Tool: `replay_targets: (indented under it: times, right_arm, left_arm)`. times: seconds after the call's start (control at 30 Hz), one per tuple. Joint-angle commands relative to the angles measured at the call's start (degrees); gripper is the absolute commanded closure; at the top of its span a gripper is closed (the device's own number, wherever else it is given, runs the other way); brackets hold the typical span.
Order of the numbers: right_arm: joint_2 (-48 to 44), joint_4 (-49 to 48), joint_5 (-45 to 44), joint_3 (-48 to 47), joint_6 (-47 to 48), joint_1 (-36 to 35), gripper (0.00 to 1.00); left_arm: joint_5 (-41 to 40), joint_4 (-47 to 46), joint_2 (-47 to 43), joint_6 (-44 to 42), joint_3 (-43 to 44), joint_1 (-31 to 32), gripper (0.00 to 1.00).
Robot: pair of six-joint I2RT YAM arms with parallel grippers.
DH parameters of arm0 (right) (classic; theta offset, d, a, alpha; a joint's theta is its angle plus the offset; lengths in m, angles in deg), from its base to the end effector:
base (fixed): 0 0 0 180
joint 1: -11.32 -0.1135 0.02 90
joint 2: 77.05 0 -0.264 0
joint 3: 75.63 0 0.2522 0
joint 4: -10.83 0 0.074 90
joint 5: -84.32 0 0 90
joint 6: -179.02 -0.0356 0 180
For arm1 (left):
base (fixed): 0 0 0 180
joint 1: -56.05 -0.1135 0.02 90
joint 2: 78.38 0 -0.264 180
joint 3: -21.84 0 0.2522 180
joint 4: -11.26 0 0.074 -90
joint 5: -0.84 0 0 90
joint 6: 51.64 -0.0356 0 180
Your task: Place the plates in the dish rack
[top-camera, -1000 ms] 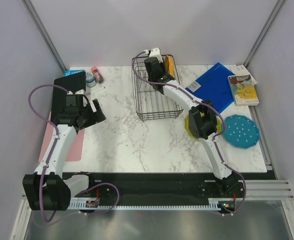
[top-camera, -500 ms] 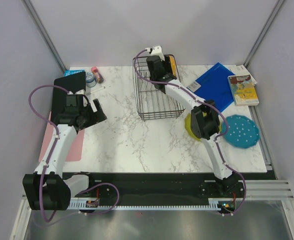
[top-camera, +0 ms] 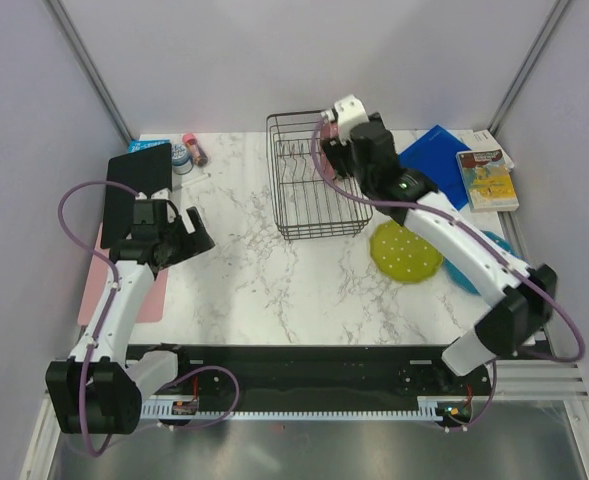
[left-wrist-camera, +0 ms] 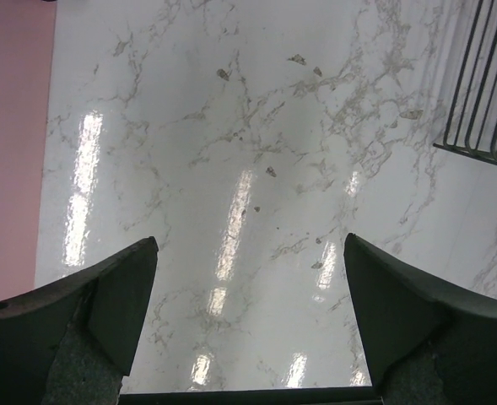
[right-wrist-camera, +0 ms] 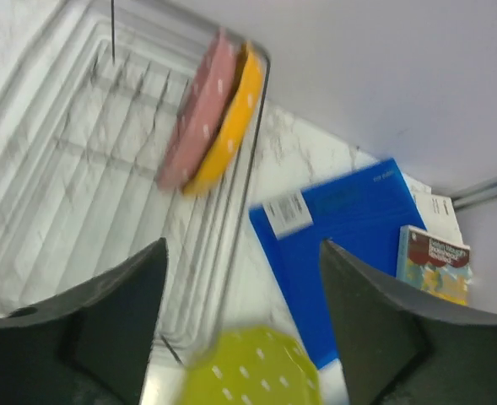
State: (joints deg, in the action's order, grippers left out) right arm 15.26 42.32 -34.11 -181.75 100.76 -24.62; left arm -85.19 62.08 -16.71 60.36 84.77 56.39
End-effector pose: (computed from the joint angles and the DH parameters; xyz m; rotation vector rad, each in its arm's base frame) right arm 0.3143 0.2069 0.4055 -0.4260 1.7947 -0.1714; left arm 0.2179 -0.0038 0.2681 -0.4296 2.4120 -0.2581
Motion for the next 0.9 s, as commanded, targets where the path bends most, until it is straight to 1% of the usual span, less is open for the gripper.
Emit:
replay_targets:
  times: [0.0, 0.03, 0.07, 0.1, 0.13, 0.17, 0.2, 0.23, 0.3, 0.43, 0.47, 0.5, 0.63, 0.77, 0.87]
  right_arm:
    - [-14.8, 14.7, 19.0, 20.5, 12.3, 7.6, 0.32]
    - [-20.0, 15.3, 20.2, 27.4, 14.3, 8.6, 0.36]
    - [-22.3, 15.4, 20.8, 30.5, 16.1, 9.6, 0.4]
    - [-25.3, 15.1, 21.0, 33.2, 18.2, 11.3, 0.45]
    - [-25.9, 14.7, 21.2, 37.2, 19.2, 11.9, 0.5]
    - [-26.2, 14.3, 21.8, 38.6, 20.1, 12.6, 0.58]
    - [-25.5, 13.6, 23.1, 40.5, 20.9, 13.1, 0.87]
    - [-24.6, 13.0, 23.5, 41.3, 22.4, 13.0, 1.0]
    - [-20.5, 11.0, 24.1, 42.5, 23.1, 13.2, 1.0]
    - [-12.2, 9.1, 26.0, 42.0, 24.5, 13.7, 1.0]
    - [-10.9, 8.4, 26.6, 42.0, 24.6, 13.9, 1.0]
    - [-9.2, 7.8, 27.4, 42.0, 24.8, 14.0, 1.0]
    - [-7.0, 6.0, 31.4, 43.5, 26.8, 14.1, 1.0]
    - [-3.5, 6.3, 31.7, 43.6, 28.8, 14.0, 1.0]
    - [-2.1, 7.4, 34.2, 43.2, 29.9, 13.6, 1.0]
  left_arm:
    - [5.9, -2.5, -3.4, 6.3, -2.9, -0.3, 0.04]
    - [7.3, -2.6, -3.6, 7.5, -3.7, -0.3, 0.05]
    - [8.8, -2.5, -3.7, 8.5, -5.1, -0.3, 0.05]
    - [11.0, -2.5, -4.1, 10.5, -5.9, -0.3, 0.06]
    - [11.8, -2.5, -4.3, 11.1, -6.7, -0.3, 0.08]
    - [12.1, -2.6, -4.5, 11.5, -7.7, -0.3, 0.09]
    - [12.4, -2.5, -4.5, 11.5, -8.0, -0.3, 0.09]
    - [12.2, -2.5, -4.5, 11.1, -7.9, -0.3, 0.11]
    - [11.8, -2.3, -4.5, 9.9, -7.4, -0.3, 0.12]
    - [11.4, -2.8, -3.4, 9.6, -6.4, -0.3, 0.15]
    - [11.4, -3.0, -3.3, 9.9, -6.5, -1.8, 0.15]
    - [11.8, -3.1, -3.0, 9.9, -6.5, -2.0, 0.15]
    - [11.4, -3.4, -2.3, 9.5, -6.2, -3.2, 0.15]
    - [11.1, -4.4, -2.3, 9.4, -6.4, -3.6, 0.15]
    - [11.2, -4.7, -2.7, 9.6, -7.2, -3.6, 0.15]
